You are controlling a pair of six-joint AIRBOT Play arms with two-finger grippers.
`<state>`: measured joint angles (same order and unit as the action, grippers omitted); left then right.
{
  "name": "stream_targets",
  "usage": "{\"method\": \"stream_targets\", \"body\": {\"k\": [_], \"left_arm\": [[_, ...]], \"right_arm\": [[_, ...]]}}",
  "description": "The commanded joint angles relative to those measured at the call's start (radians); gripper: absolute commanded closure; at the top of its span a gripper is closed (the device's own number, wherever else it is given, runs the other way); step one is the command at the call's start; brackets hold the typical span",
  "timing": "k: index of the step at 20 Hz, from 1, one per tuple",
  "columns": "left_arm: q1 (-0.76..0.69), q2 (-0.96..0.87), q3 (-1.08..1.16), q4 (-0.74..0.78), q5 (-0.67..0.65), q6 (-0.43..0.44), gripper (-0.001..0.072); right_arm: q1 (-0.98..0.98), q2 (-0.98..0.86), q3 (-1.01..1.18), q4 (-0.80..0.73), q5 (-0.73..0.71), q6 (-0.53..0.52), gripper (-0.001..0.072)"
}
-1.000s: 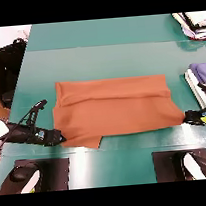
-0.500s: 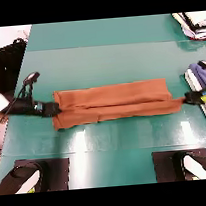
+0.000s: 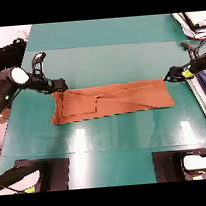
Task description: Fold the shirts.
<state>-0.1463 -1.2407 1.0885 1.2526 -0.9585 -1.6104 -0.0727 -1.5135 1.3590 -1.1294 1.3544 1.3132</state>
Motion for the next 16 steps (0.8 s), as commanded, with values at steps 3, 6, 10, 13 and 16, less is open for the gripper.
{"method": "stream_targets", "body": {"k": [3, 6, 10, 13, 16], "left_arm": [[-0.001, -0.021, 0.093, -0.004, -0.148, -0.005, 0.0158], [-0.001, -0.023, 0.095, -0.039, -0.164, -0.005, 0.0461], [-0.002, -0.023, 0.095, -0.123, -0.093, -0.001, 0.0682], [-0.013, -0.03, 0.094, -0.161, -0.074, -0.004, 0.0682], [-0.097, -0.066, 0.091, -0.166, -0.025, -0.006, 0.0683]], "right_arm": [[-0.123, -0.05, 0.015, 0.066, 0.114, -0.082, 0.0345], [-0.225, -0.05, -0.106, 0.069, 0.103, -0.096, 0.0109], [-0.294, -0.107, -0.216, 0.242, 0.081, -0.182, 0.0124], [-0.253, -0.174, -0.218, 0.284, 0.082, -0.197, 0.0129], [-0.19, -0.2, -0.218, 0.298, 0.031, -0.201, 0.0282]]}}
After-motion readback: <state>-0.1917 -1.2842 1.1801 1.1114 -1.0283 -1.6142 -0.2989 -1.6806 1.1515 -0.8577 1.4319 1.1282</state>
